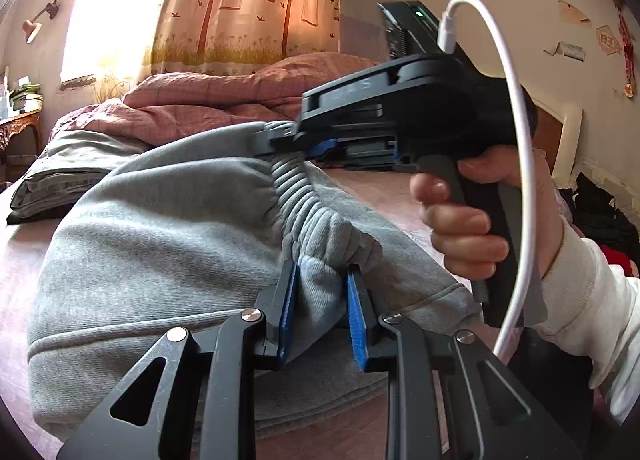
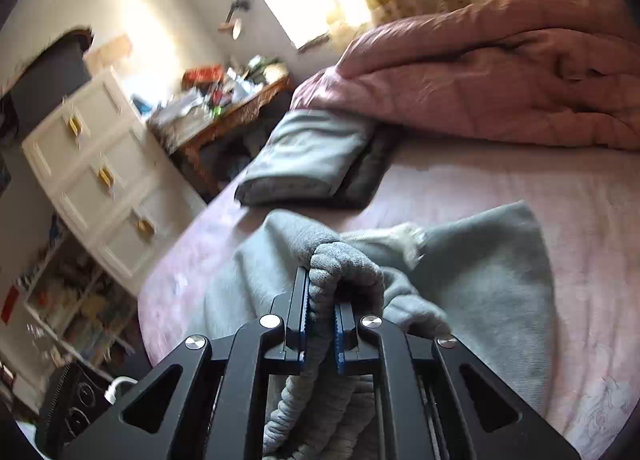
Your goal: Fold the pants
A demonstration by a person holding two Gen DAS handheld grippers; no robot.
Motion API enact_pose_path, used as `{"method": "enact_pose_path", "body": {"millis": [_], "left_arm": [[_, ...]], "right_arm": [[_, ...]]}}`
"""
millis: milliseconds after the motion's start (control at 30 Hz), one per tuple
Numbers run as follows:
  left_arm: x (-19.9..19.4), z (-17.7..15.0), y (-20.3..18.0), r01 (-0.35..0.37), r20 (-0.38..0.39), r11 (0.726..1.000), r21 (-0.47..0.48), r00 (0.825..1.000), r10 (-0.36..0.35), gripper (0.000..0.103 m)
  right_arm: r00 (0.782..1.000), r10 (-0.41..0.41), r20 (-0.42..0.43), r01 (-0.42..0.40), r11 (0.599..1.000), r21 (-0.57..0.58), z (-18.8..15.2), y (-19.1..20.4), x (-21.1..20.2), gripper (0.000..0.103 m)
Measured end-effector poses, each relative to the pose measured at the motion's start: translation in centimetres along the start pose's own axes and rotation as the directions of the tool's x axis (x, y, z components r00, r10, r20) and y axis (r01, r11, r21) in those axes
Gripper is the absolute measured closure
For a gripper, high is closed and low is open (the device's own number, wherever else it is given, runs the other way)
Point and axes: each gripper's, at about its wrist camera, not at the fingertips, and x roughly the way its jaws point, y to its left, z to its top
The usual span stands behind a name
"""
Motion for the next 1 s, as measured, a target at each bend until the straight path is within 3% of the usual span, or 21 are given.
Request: {"method": "enact_pose_path", "body": {"millis": [33, 133, 300, 467, 533, 667, 800, 867, 1000], "left_arm": [[0.0, 0.0, 0.0, 0.001, -0.001, 1.000, -0.001, 1.000, -0.001, 0.081], [0.2, -0.2, -0.1, -0.013, -0.005, 1.000, 0.001, 1.000, 0.013, 0.081], [0.1, -0.3, -0.3, -0.022, 0.000, 1.000, 0.013, 1.000, 0.022, 0.081], [-1.5, -0.2, 0.3, 0.024, -0.002, 1.000, -0.005, 1.000, -0.024, 0.080], [-2.5, 0.1, 0.9, 0.033, 0.008, 0.999, -0.022, 0.999, -0.033, 0.074], [-4.9, 1.0, 2.2, -0.022, 0.049, 0.999, -0.038, 0.999, 0.024, 0.067], [-4.6, 2.2, 4.9, -0.174, 0.011, 0.982, -0.077, 0.984, 0.176, 0.067], [-4.1, 2.7, 6.9, -0.211, -0.017, 0.968, -0.136, 0.978, 0.210, 0.086], [-3.3, 2.5, 9.1, -0.227, -0.062, 0.955, -0.192, 0.974, 0.219, 0.099]], "right_arm": [[1.000, -0.004, 0.017, 0.003, 1.000, 0.028, 0.1, -0.9, -0.3, 0.094], [0.998, -0.047, -0.038, 0.049, 0.997, 0.055, -0.9, -2.6, 1.6, 0.095], [0.986, -0.147, -0.084, 0.145, 0.989, -0.022, -1.6, -2.0, 3.8, 0.097], [0.994, -0.084, -0.071, 0.082, 0.996, -0.027, -1.7, -1.6, 2.5, 0.095], [0.995, -0.069, -0.071, 0.067, 0.997, -0.029, -1.5, -1.3, 1.4, 0.094], [0.986, -0.163, -0.028, 0.160, 0.983, -0.085, -2.3, 0.2, -0.7, 0.080], [0.966, -0.237, 0.100, 0.250, 0.956, -0.156, -3.3, 2.3, -3.2, 0.079], [0.967, -0.208, 0.150, 0.238, 0.945, -0.224, -3.6, 4.3, -4.0, 0.079], [0.968, -0.211, 0.133, 0.246, 0.899, -0.362, -4.8, 8.1, -2.8, 0.085]]}}
